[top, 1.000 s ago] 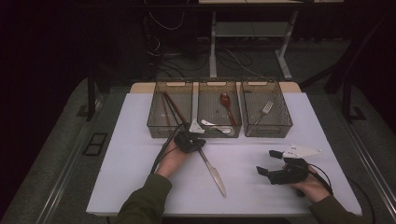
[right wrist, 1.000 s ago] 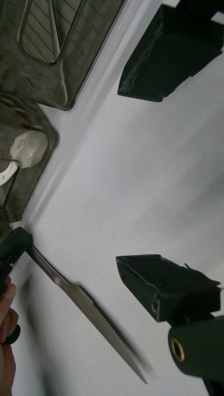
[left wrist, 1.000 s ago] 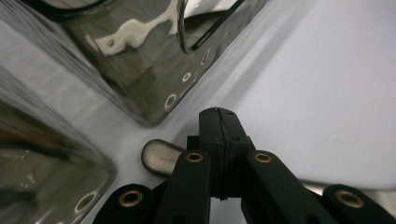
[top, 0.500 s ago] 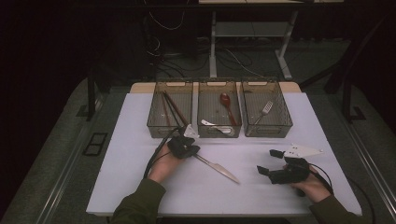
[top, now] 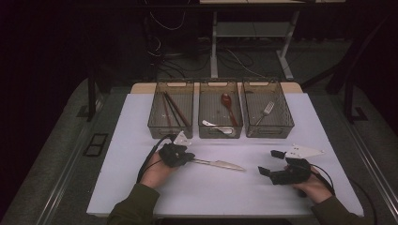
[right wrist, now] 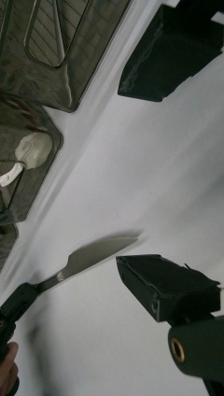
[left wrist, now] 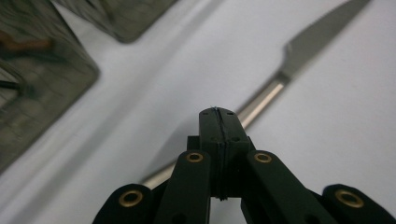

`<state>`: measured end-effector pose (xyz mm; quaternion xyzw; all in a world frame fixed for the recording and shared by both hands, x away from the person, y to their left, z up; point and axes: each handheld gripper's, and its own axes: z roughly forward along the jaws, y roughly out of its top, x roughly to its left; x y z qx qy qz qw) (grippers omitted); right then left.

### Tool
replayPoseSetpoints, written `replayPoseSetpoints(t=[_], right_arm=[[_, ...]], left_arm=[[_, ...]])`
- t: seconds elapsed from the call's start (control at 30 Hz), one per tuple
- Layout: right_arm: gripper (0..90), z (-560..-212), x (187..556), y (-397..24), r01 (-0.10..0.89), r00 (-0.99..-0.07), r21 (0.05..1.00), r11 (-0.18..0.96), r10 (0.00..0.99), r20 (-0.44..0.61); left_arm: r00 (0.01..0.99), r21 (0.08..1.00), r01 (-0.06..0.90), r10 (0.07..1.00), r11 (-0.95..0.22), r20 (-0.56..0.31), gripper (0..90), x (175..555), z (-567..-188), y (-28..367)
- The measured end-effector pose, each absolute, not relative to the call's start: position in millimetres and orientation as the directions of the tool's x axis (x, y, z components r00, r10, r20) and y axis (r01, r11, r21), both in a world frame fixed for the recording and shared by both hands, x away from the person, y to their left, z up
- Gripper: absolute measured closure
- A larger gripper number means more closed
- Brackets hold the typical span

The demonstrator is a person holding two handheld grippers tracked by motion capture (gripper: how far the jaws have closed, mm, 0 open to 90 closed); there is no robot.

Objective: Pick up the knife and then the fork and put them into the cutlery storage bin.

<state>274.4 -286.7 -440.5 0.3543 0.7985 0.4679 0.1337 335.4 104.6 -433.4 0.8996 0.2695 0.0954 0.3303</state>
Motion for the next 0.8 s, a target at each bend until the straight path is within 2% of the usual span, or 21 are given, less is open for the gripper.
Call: replayPoseSetpoints(t=[0.1,0.17,0.6,0.8], right_arm=[[14.8,-440.7,274.6,-286.4,0.442,-0.714,0.840,0.314,0.691,0.117],[14.8,-440.9,274.6,-286.1,0.440,-0.715,0.840,0.316,0.690,0.114],[14.8,-439.8,273.9,-287.5,0.439,-0.713,0.843,0.311,0.691,0.117],[14.8,-439.9,274.3,-287.3,0.437,-0.714,0.844,0.311,0.691,0.115]], left_arm=[[0.817,0.640,0.431,0.576,-0.636,0.023,88.8,343.5,-439.3,103.7],[0.813,0.640,0.449,0.582,-0.623,-0.003,88.8,346.9,-441.0,104.4],[0.857,0.594,0.448,0.510,-0.668,-0.073,88.8,321.5,-436.2,113.5],[0.855,0.602,0.457,0.511,-0.656,-0.092,88.7,314.3,-436.3,114.2]])
